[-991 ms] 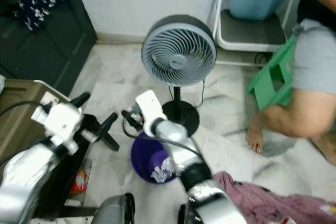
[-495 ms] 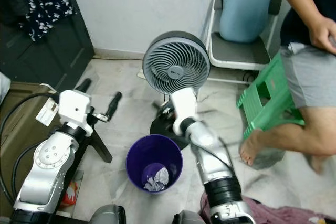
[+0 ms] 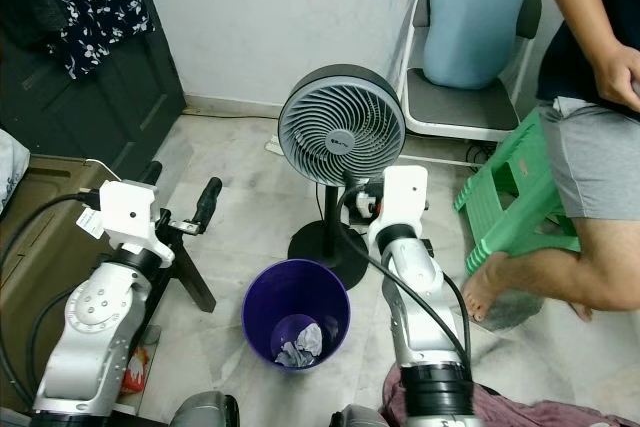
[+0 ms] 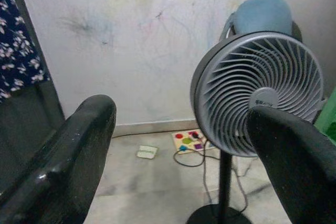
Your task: Clean up the room
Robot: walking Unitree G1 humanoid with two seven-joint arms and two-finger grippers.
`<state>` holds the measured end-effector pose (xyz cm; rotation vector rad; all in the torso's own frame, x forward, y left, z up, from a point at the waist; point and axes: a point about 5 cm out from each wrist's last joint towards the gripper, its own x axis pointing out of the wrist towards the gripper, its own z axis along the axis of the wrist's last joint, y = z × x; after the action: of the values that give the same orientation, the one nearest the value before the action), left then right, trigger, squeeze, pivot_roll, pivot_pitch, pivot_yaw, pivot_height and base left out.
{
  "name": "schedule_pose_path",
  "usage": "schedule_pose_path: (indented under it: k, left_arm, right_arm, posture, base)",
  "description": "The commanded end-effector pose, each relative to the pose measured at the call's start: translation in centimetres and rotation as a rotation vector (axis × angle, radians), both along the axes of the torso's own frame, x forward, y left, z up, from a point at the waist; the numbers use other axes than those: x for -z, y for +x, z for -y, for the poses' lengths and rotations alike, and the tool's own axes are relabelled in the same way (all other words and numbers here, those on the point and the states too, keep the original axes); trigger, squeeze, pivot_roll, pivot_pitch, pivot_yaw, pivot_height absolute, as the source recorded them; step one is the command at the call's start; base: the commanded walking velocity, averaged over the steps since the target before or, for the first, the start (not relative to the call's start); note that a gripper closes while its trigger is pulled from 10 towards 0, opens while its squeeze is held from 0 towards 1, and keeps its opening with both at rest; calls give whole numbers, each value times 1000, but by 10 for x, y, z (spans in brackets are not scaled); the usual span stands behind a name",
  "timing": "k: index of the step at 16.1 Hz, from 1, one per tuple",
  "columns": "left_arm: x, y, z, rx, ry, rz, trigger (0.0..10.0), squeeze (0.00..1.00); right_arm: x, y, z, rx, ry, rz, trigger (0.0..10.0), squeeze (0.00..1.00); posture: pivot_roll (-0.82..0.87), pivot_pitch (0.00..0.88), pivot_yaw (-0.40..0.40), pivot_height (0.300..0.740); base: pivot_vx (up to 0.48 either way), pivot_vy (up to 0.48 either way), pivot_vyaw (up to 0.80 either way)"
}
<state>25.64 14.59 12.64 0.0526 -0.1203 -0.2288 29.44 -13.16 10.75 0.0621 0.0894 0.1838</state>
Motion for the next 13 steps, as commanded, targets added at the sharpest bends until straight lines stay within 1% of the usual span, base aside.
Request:
schedule_pose_path:
  k: [1, 2, 3, 4, 6, 7, 9, 11, 13]
  left_arm:
    - [-2, 2, 5, 16, -1, 10, 10000, 0]
    - [-3, 3, 7, 10, 17, 20, 10000, 0]
    - [-5, 3, 8, 2, 17, 24, 10000, 0]
    - [-5, 1, 7, -12, 16, 24, 10000, 0]
    - [-1, -4, 4, -27, 19, 1, 10000, 0]
    - [3, -3, 5, -25, 12, -27, 10000, 0]
    - [0, 2, 12, 16, 11, -16, 10000, 0]
    - [-4, 5, 15, 10, 7, -2, 10000, 0]
    - [-3, 6, 13, -16, -7, -5, 10000, 0]
  right_arm:
    - [-5, -2, -11, -98, 82, -10, 10000, 39]
    - [-6, -5, -18, -169, 66, 7, 10000, 0]
    - [-6, -11, -24, -250, 43, 19, 10000, 0]
    - [-6, -19, -27, -296, 55, 21, 10000, 0]
    - [-9, -22, -18, -228, 100, 31, 10000, 0]
    - [-11, -21, -15, -208, 89, 41, 10000, 0]
    - [-16, -22, -18, -222, 53, 72, 10000, 0]
    - [-20, -19, -21, -227, 59, 76, 10000, 0]
    - [-23, -11, -25, -220, 61, 89, 10000, 0]
  posture:
    - [-91, 0, -7, 740]
    - [-93, 0, -11, 740]
    - [-90, 0, -11, 740]
    - [-92, 0, -7, 740]
    - [-108, 0, 15, 740]
    - [-118, 0, 23, 740]
    - [-122, 0, 23, 740]
    - [-122, 0, 11, 740]
    - [-115, 0, 0, 740]
  base:
    - [0, 0, 0]
    - [0, 0, 0]
    - [0, 0, 0]
    - [0, 0, 0]
    - [0, 0, 0]
    - [0, 0, 0]
    - [0, 0, 800]
    - [0, 0, 800]
    - [0, 0, 800]
